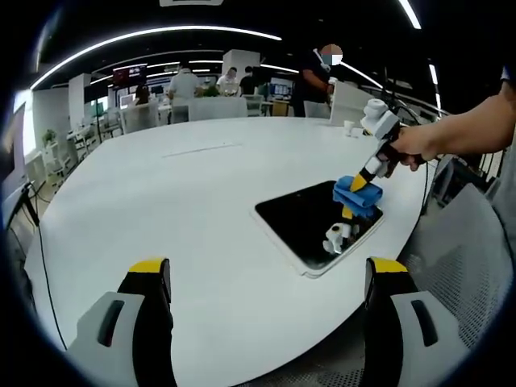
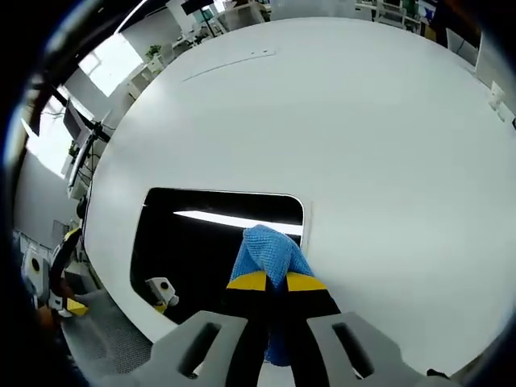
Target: Wipe the mirror surface with the cleaning cloth until all visible marks leave the cleaned area.
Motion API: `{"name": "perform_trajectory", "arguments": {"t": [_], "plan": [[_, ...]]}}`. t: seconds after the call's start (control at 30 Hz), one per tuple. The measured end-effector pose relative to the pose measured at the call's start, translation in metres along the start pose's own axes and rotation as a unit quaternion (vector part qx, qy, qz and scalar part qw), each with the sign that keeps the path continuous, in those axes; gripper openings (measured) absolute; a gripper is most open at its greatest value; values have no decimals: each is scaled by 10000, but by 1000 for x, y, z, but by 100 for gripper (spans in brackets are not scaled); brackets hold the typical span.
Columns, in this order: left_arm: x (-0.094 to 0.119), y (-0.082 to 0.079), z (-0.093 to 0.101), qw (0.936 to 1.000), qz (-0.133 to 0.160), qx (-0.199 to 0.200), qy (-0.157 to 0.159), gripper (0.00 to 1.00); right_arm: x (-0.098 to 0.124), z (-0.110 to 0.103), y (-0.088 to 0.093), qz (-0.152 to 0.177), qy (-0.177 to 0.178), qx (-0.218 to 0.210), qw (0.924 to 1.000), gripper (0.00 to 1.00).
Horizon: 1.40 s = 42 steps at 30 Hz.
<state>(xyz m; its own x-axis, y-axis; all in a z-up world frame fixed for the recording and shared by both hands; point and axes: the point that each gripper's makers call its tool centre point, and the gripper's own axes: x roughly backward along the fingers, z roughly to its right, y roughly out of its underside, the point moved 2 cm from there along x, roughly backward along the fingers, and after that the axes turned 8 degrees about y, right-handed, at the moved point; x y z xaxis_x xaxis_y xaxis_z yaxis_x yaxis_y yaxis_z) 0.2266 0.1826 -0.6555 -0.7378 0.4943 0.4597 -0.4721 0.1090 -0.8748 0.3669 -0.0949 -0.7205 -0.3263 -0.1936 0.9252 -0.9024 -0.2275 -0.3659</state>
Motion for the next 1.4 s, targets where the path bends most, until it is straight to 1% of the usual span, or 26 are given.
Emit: {"name": "perform_trajectory", "arguments": {"t": [0.2, 0.37, 0.63, 0.67, 0.73, 0.77, 0.93, 0.97, 1.0, 1.03, 1.07, 1.1, 1.4], "plan": [[0, 1, 0, 10000, -40, 3, 11, 99, -4, 2, -14, 34, 44, 50, 10000, 0], [0, 2, -1, 10000, -36, 24, -2, 99, -4, 2, -23, 78, 73, 95, 9999, 0], [-1, 1, -1, 10000, -17, 17, -17, 99, -10, 4, -37, 97, 142, 196, 9997, 0], [-1, 1, -1, 10000, -16, 24, -14, 99, -12, 5, -39, 104, 149, 238, 9996, 0], [-1, 1, -1, 10000, -13, 26, -23, 99, -13, 6, -43, 155, 190, 632, 9977, 0], [-1, 1, -1, 10000, -10, 36, -20, 99, -14, 4, -45, 144, 213, 559, 9981, 0], [0, 1, -2, 10000, 2, 45, -49, 99, -14, 4, -51, 201, 278, 599, 9976, 0], [0, 1, -2, 10000, 0, 26, -48, 99, -15, 5, -53, 251, 315, 620, 9973, 0], [0, 1, -1, 10000, -15, 3, -45, 99, -19, 8, -59, 384, 387, 700, 9961, 0], [-1, 2, -1, 10000, -42, -18, -47, 99, -21, 7, -58, 340, 307, 739, 9962, 0], [-1, 3, -2, 10000, -63, -22, -52, 99, -20, 7, -56, 191, 329, 341, 9987, 0], [-1, 3, -1, 10000, -63, -21, -51, 99, -21, 8, -59, 255, 319, 530, 9978, 0], [-1, 4, -2, 9999, -79, -27, -66, 99, -30, 13, -63, 276, 287, 545, 9977, 0]]}}
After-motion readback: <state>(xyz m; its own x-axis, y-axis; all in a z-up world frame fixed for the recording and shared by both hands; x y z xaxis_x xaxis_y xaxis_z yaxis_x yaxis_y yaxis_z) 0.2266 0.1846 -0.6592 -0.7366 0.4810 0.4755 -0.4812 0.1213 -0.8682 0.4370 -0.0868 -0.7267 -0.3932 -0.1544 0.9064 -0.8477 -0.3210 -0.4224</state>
